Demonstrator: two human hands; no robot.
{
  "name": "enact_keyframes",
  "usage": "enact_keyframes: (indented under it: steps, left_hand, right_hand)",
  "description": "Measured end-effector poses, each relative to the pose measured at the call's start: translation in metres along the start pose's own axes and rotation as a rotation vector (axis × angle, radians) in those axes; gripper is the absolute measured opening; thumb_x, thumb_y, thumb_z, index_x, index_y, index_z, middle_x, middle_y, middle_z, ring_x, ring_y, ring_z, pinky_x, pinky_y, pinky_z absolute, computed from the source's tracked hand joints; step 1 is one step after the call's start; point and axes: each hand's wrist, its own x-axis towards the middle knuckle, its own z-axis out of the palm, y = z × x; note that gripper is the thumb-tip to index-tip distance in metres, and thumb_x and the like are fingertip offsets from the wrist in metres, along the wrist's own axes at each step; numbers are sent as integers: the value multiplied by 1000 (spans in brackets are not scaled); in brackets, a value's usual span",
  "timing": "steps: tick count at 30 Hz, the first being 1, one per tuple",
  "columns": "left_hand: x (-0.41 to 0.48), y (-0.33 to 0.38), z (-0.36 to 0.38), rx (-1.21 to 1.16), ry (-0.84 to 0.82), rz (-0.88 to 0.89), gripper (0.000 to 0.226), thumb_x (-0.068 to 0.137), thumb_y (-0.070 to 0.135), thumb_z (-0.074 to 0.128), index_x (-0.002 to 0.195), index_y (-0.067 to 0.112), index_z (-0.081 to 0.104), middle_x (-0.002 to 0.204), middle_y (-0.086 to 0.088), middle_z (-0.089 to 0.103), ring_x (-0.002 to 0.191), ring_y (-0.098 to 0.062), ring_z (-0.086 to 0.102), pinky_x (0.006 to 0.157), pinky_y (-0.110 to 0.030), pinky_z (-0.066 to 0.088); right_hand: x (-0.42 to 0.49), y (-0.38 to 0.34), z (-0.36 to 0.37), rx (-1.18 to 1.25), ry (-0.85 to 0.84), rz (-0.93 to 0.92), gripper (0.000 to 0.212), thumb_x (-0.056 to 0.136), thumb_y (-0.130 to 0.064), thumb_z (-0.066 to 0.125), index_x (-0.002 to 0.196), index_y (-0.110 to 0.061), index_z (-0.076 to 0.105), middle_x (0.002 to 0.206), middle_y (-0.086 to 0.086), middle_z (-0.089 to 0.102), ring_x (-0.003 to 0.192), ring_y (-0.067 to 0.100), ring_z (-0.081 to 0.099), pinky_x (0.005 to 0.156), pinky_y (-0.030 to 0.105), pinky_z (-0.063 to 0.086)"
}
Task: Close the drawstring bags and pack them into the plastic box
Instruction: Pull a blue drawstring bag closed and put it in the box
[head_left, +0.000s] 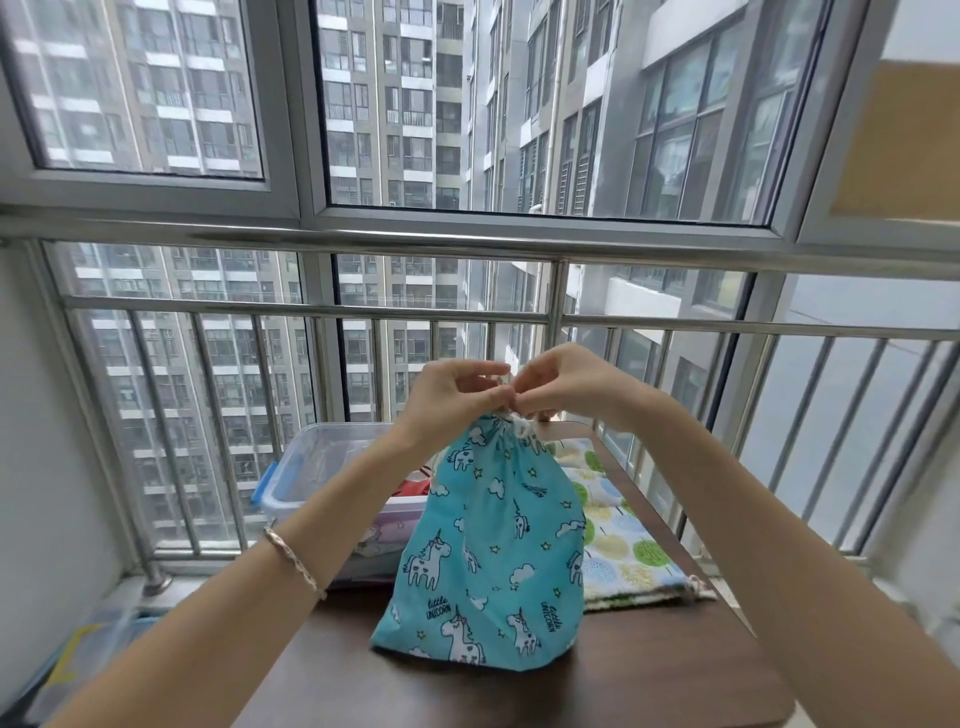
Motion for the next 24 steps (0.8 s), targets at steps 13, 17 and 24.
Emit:
enact_keyframes:
  steps: [13, 17, 24]
  left_hand:
    - [11, 27, -25, 125, -300, -324, 55, 72, 14, 79, 119, 9, 52, 105, -20, 69, 103, -32, 66, 94, -43, 53]
    - [5, 28, -21, 200, -335, -216, 49, 77, 13, 76, 119, 18, 50, 94, -8, 72, 88, -16, 68, 77, -26, 54]
    - [3, 27, -24, 263, -189, -54, 16, 82, 14, 72, 98, 11, 69, 87, -3, 74, 82, -12, 71, 67, -17, 55]
  right_hand:
    - [-2, 2, 27, -290, 173, -307, 18, 88, -13, 66, 105, -14, 72, 97, -2, 71, 89, 9, 67, 82, 22, 55]
    - [1, 0, 25, -151, 198, -251, 12, 87, -1, 62, 89, -11, 69, 84, 2, 69, 82, 16, 69, 79, 26, 58]
    - [4, 10, 23, 767, 94, -26, 19, 80, 10, 52, 80, -8, 47, 72, 6, 54, 67, 18, 56, 71, 29, 49]
